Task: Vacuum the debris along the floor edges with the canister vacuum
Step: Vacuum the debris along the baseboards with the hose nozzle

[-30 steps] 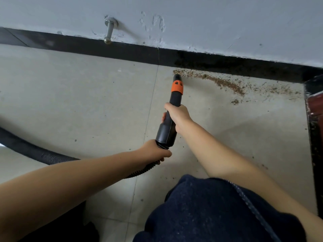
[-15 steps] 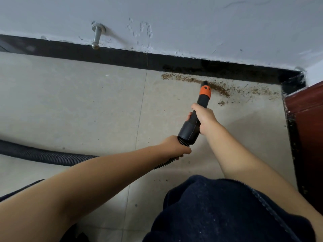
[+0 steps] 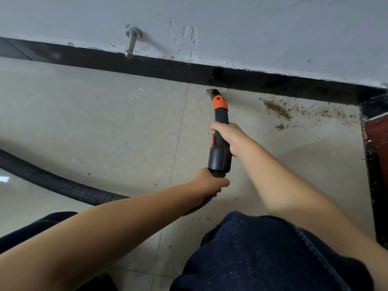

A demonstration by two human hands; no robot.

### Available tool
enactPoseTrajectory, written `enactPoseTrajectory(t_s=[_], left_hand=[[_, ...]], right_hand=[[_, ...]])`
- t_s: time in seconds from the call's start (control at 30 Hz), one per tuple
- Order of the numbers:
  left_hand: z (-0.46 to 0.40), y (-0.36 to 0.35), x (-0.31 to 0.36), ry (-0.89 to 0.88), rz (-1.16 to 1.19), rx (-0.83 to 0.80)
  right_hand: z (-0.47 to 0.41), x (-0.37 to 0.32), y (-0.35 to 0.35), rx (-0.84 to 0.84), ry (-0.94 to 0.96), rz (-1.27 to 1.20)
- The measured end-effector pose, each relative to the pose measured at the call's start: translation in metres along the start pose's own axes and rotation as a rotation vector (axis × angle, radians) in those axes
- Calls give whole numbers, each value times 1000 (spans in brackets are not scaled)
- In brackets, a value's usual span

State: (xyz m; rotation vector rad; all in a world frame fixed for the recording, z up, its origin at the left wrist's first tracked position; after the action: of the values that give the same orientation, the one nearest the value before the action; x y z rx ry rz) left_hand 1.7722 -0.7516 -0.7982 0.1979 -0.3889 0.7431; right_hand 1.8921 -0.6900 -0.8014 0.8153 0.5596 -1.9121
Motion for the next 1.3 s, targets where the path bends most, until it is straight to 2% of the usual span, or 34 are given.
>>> enactPoseTrajectory(t_s=[0.13,0.27,0.57,0.73,0.93,1.3], left_hand=[[-2,15,-3,-3,28,43],[-7,29,-1,-5,-34,72],[-25,7,32,-75,-341,64],[-27,-11,40,-79,-343,23],[-23,-5,27,-66,-231,36],[-15,60,-8,-17,16,170]], right_hand=[[-5,-2,-21,-36,4,-4],[-10,-1,-24,31,25,-76],[-8,-6,38,282,29,-173],[-6,-5,60,330,37,-176],[-8,-7,41,241,34,-148],[-24,-10,-64,-33,71,19]])
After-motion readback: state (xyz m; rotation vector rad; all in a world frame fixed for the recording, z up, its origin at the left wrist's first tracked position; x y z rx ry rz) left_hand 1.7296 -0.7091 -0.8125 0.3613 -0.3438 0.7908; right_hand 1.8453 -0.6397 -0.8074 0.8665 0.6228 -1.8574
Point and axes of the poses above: each hand's wrist, its own z-axis away from the middle knuckle, its own y-axis out of the back of the hand, x = y × z, the point moved 2 cm from there along -z, towards the middle knuckle, and after that the axes turned 11 degrees about y, right-handed, at the moved point
